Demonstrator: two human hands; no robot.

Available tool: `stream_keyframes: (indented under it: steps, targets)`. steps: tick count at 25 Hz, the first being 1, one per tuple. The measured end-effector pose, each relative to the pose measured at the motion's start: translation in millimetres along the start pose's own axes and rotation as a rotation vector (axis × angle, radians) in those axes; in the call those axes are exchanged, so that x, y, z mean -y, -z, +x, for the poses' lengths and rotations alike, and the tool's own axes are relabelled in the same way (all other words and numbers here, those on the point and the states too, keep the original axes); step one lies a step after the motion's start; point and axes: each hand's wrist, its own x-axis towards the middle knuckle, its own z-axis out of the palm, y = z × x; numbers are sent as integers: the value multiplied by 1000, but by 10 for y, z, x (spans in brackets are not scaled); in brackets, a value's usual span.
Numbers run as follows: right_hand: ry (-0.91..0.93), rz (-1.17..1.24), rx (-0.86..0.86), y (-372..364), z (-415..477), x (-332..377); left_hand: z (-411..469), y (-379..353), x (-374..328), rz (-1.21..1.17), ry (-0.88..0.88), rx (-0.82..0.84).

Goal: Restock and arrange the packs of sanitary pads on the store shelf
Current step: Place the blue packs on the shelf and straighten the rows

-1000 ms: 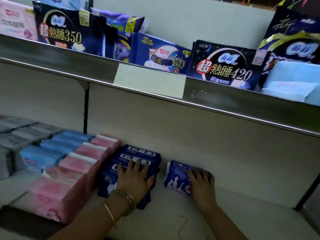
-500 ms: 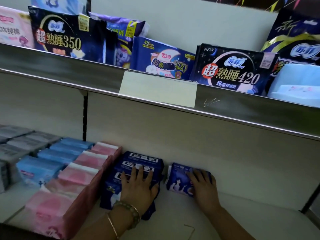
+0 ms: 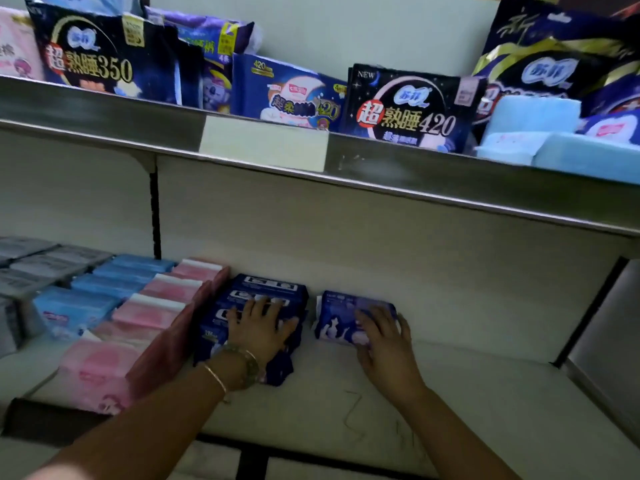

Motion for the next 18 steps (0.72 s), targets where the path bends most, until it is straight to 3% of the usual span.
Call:
stream_keyframes:
  steps: [3, 6, 13, 18]
  targets:
    - [34, 200, -87, 281, -326, 154, -94, 90, 50, -345, -14, -335]
    - [-77, 392, -84, 461, -775, 274, -512, -94, -91, -314, -190, -515]
    - [-187, 528, 72, 749, -1530, 770, -1823, -575, -356, -422, -443, -195]
    - [-344, 535, 125, 1245, -1709, 1128, -2400, -435, -283, -471, -392, -175]
